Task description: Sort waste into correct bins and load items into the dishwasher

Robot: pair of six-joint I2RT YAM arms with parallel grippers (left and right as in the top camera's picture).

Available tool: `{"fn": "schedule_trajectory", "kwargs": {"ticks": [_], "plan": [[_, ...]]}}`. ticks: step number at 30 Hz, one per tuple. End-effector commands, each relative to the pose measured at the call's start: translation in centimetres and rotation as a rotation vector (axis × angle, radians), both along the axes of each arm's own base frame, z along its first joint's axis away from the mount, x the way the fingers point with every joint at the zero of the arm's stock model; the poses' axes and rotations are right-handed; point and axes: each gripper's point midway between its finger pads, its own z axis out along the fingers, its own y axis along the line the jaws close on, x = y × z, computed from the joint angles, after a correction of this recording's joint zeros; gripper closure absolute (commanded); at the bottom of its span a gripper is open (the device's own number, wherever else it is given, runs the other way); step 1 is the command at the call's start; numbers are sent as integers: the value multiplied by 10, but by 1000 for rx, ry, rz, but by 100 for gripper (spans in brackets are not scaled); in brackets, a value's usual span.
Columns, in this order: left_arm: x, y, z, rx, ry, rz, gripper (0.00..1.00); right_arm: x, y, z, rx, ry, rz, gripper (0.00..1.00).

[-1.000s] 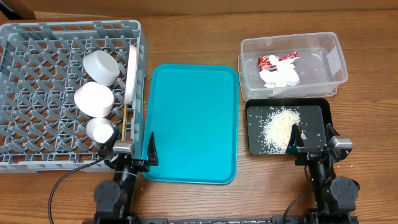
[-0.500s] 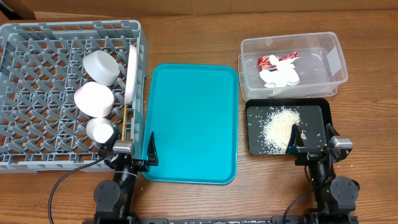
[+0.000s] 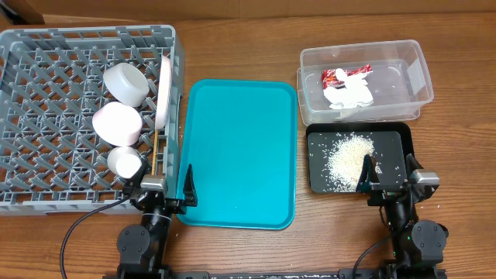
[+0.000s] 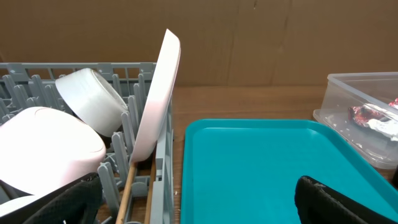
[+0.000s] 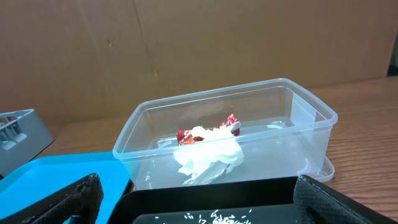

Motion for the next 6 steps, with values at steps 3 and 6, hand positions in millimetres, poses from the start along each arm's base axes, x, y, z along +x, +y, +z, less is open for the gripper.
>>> {"fn": "schedule_trajectory", "kwargs": {"ticks": [3,6], "plan": [[-1,-4,0,17,-8,-24,0,0,-3,-2,-4,-4,-17,0],[-1,-4,0,17,-7,-23,0,0,-3,-2,-4,-4,-17,0]]}}
